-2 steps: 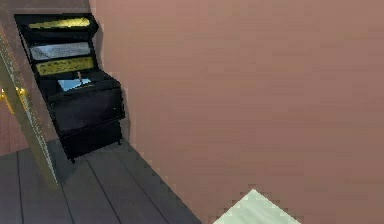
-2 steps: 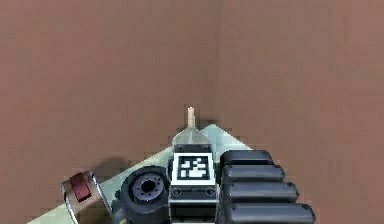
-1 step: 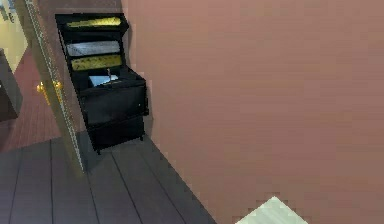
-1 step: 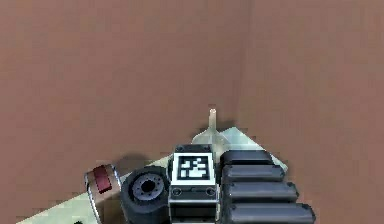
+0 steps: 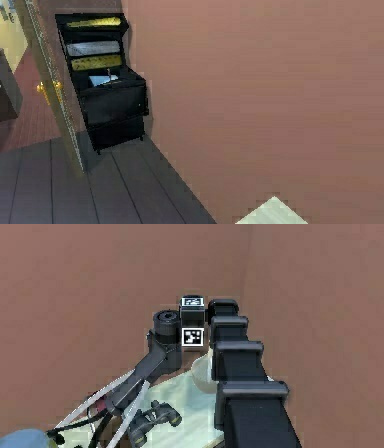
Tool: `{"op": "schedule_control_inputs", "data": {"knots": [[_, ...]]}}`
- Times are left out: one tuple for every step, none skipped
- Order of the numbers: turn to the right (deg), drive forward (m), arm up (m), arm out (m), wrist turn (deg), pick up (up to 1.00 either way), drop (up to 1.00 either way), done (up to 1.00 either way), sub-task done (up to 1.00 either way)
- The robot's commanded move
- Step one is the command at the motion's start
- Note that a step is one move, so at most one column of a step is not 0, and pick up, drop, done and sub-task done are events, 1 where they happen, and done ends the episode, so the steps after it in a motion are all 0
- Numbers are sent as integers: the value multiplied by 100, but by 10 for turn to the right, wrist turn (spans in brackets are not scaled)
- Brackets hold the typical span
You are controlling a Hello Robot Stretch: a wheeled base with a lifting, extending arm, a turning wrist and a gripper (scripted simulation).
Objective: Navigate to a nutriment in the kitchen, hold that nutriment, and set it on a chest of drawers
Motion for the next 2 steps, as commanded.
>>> {"op": "schedule_control_inputs", "data": {"knots": [[0,0,0,0,450,0,0,0,0],[0,0,0,0,450,0,0,0,0]]}}
